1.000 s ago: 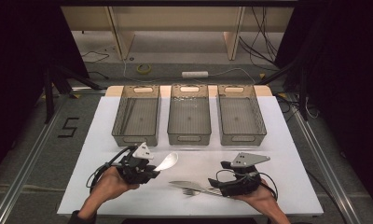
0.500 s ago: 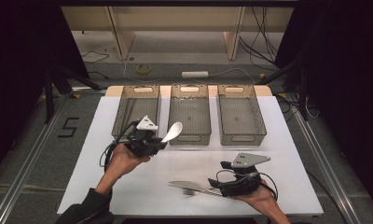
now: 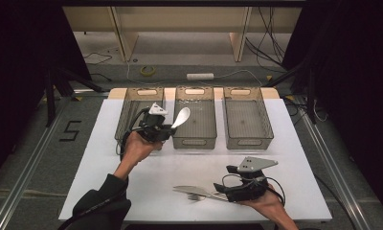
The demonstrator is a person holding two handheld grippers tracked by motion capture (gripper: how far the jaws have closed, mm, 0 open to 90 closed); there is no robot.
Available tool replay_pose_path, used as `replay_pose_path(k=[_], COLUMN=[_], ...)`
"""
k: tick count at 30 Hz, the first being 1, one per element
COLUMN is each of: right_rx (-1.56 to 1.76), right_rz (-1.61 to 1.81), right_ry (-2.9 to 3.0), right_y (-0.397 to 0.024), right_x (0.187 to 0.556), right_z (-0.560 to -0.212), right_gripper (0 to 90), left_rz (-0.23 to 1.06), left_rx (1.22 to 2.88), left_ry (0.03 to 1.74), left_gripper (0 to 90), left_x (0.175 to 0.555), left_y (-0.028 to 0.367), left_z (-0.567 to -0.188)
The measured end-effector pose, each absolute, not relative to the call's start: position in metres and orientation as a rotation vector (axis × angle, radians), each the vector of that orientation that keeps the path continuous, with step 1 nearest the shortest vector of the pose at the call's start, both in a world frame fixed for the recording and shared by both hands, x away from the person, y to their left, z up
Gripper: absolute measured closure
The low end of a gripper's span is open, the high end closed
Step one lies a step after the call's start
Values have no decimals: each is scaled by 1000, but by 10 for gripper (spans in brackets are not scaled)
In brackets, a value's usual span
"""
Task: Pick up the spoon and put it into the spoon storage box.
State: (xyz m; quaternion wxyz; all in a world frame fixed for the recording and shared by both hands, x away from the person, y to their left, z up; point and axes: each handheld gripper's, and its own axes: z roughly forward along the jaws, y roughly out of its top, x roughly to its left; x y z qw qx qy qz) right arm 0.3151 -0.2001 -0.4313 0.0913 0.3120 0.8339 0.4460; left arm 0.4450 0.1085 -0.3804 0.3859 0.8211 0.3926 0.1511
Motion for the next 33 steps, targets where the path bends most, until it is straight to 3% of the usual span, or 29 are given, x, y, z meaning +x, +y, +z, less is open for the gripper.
replay_pose_path(k=[33], right_rx=[923], right_rz=[1327], right_ry=[2489], right_y=[-201], right_x=[316], right_z=[-433], right_gripper=[238], left_rz=[406], left_rx=[2014], left_ry=[1157], left_gripper=[749], left_x=[515], left_y=[77], left_z=[-395])
